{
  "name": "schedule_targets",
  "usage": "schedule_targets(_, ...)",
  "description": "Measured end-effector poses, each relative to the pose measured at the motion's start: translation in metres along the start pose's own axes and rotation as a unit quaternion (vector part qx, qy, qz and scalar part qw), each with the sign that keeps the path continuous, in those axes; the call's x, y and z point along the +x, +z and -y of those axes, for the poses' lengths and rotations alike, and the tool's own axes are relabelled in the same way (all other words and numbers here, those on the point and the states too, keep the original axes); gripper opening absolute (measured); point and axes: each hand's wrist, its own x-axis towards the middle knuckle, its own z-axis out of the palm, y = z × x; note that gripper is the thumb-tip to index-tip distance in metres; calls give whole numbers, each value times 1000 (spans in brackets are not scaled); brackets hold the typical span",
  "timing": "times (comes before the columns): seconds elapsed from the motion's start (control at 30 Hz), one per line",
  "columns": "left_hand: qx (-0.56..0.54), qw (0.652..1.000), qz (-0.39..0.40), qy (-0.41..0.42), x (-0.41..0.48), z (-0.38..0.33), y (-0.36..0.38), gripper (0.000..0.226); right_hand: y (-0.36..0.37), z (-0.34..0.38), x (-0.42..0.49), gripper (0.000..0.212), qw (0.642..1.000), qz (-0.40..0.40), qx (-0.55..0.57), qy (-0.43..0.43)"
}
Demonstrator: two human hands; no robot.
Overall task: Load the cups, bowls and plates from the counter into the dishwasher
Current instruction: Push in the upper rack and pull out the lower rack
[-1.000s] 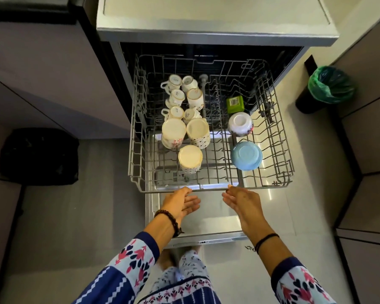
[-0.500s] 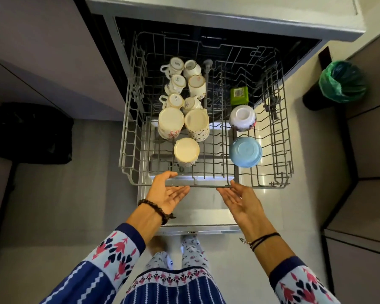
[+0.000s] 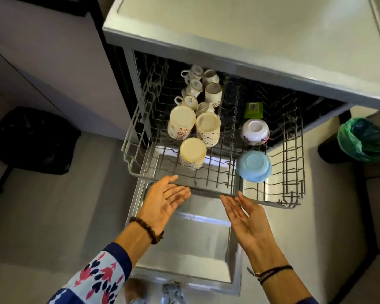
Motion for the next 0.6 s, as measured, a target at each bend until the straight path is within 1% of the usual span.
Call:
schedule_targets(0.13, 1, 999, 32, 27, 31, -15, 22, 33, 29, 25, 22, 42, 999, 38, -5, -15)
schedule_targets(0.2, -2, 999, 34, 40, 43, -25, 41, 34, 46, 39, 33, 35, 998, 49, -1, -25)
schedule_targets(0.27, -17, 998, 31, 58, 54, -34, 59, 30, 61, 49, 42, 27, 998, 57, -10, -25)
schedule_targets(0.33, -37, 997, 27, 69, 63, -42, 71, 20, 73, 56, 48, 24, 998, 57, -35, -19)
schedule_targets(0.5, -27, 996, 38, 74, 76, -55, 82, 13, 87, 68, 60, 25, 995, 59, -73, -17)
schedule_targets(0.6, -30, 996, 39, 79, 81, -57, 88, 12, 89, 73, 68, 31, 994, 65, -88, -23)
